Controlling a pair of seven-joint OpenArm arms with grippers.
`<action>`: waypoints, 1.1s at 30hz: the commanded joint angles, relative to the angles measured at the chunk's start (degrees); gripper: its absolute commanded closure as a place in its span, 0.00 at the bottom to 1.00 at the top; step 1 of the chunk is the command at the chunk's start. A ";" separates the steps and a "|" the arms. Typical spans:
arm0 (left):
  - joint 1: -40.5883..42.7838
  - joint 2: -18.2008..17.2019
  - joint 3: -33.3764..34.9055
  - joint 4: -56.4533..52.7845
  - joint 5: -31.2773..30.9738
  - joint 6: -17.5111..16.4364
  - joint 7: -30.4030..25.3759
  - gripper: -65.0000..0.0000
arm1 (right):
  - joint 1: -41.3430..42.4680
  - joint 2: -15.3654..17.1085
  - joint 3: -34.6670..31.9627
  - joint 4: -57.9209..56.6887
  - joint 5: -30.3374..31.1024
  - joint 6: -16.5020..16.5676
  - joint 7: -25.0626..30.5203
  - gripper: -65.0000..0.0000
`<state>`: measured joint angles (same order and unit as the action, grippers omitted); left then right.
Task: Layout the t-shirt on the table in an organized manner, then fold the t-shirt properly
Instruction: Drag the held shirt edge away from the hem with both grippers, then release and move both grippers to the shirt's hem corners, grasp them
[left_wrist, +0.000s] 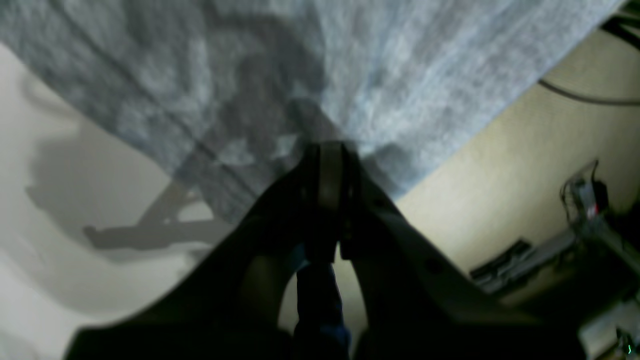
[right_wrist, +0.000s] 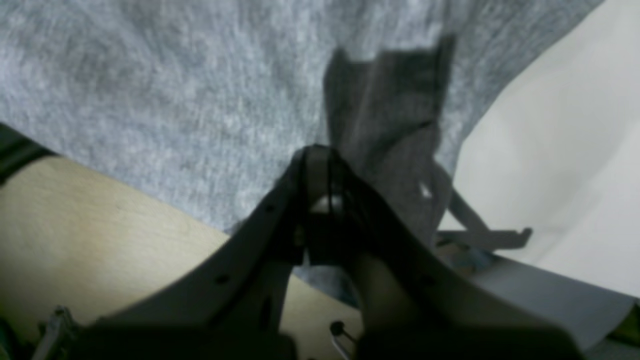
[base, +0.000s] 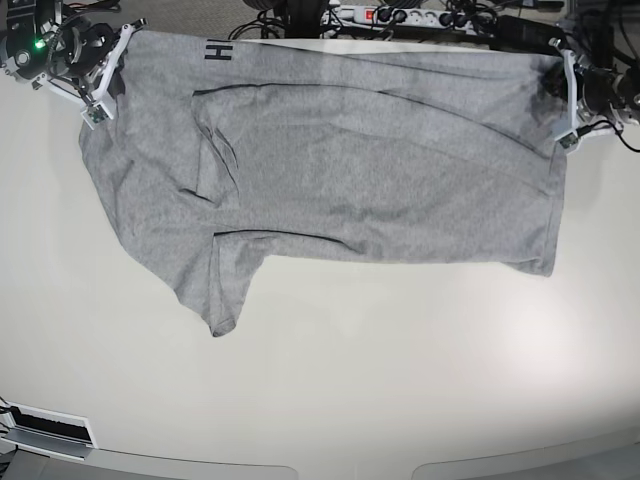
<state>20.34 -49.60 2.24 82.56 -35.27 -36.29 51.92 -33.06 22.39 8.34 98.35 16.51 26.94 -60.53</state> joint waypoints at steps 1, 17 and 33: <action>0.15 -1.70 -0.26 1.03 -0.37 -0.22 1.09 1.00 | -0.59 1.18 0.28 0.09 -1.29 -0.61 -1.90 1.00; -7.30 -3.26 -2.12 2.60 -9.77 3.32 0.44 1.00 | -0.17 1.62 0.28 12.37 1.51 0.26 -2.51 1.00; -27.76 6.25 -18.05 -21.86 -14.45 6.62 -7.48 0.57 | -0.11 1.57 0.28 16.04 1.53 -3.19 -0.52 0.67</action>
<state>-6.31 -41.78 -15.29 59.96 -48.82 -29.32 45.78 -33.23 23.31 8.34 113.40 17.98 23.73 -61.58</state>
